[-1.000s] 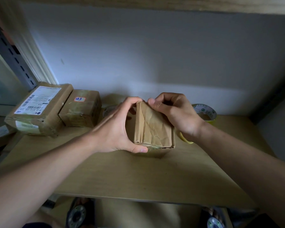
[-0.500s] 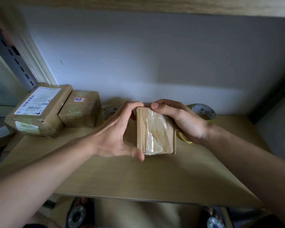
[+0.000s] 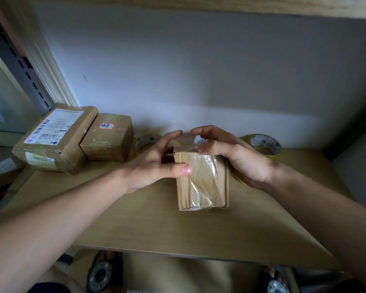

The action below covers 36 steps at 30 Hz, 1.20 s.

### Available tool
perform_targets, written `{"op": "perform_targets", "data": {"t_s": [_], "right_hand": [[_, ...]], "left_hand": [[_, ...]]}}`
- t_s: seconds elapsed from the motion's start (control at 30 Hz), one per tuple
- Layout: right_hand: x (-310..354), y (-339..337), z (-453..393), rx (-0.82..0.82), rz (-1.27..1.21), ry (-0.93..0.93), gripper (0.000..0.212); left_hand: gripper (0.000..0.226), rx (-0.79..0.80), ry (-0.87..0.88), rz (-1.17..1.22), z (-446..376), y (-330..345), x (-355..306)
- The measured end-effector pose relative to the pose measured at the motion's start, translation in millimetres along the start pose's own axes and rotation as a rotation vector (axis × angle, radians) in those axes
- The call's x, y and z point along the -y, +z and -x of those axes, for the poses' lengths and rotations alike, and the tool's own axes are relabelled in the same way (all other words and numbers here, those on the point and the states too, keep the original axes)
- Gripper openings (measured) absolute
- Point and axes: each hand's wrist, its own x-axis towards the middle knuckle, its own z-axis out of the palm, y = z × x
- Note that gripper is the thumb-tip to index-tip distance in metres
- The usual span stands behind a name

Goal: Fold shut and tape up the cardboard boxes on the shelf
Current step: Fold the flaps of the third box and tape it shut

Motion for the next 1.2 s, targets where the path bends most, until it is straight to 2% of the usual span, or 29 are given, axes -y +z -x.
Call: {"op": "perform_targets", "data": {"t_s": [0.1, 0.2, 0.3, 0.37, 0.5, 0.63, 0.8, 0.93, 1.03, 1.2], "right_hand": [[-0.1, -8.6, 1.2, 0.045, 0.08, 0.018, 0.073], [-5.6, -15.1, -0.1, 0.052, 0.273, 0.05, 0.103], [-17.4, -15.2, -2.8, 0.06, 0.519, 0.08, 0.133], [-22.7, -12.7, -4.7, 0.054, 0.576, 0.064, 0.14], [-26.2, -13.9, -7.4, -0.009, 0.498, 0.036, 0.125], [-26.6, -16.4, -10.4, -0.062, 0.435, 0.012, 0.096], [-29.3, -14.5, -16.3, -0.086, 0.323, 0.0, 0.079], [-30.3, -16.9, -18.3, -0.118, 0.237, -0.002, 0.056], [-30.9, -15.7, -20.3, -0.145, 0.209, -0.007, 0.048], [-30.9, -13.1, -26.4, -0.206, 0.176, 0.022, 0.038]], "left_hand": [[0.121, -0.018, 0.083, -0.118, 1.3, 1.0, -2.3], [0.129, 0.001, 0.168, -0.288, 3.3, 3.4, -1.1], [0.144, 0.041, 0.173, -0.481, 5.2, 6.5, 3.9], [0.151, 0.068, 0.153, -0.563, 7.1, 6.4, 8.0], [0.156, 0.118, 0.064, -0.507, 8.1, 0.7, 10.2], [0.144, 0.139, 0.035, -0.283, 4.9, -1.2, 8.7], [0.115, -0.083, 0.01, -0.356, -2.5, 12.9, 7.3], [0.085, -0.151, -0.018, -0.309, -8.6, 19.9, -4.2], [0.063, -0.234, -0.047, -0.297, -13.1, 19.9, -5.9], [0.049, -0.319, -0.076, -0.275, -21.9, 14.9, -4.7]]}}
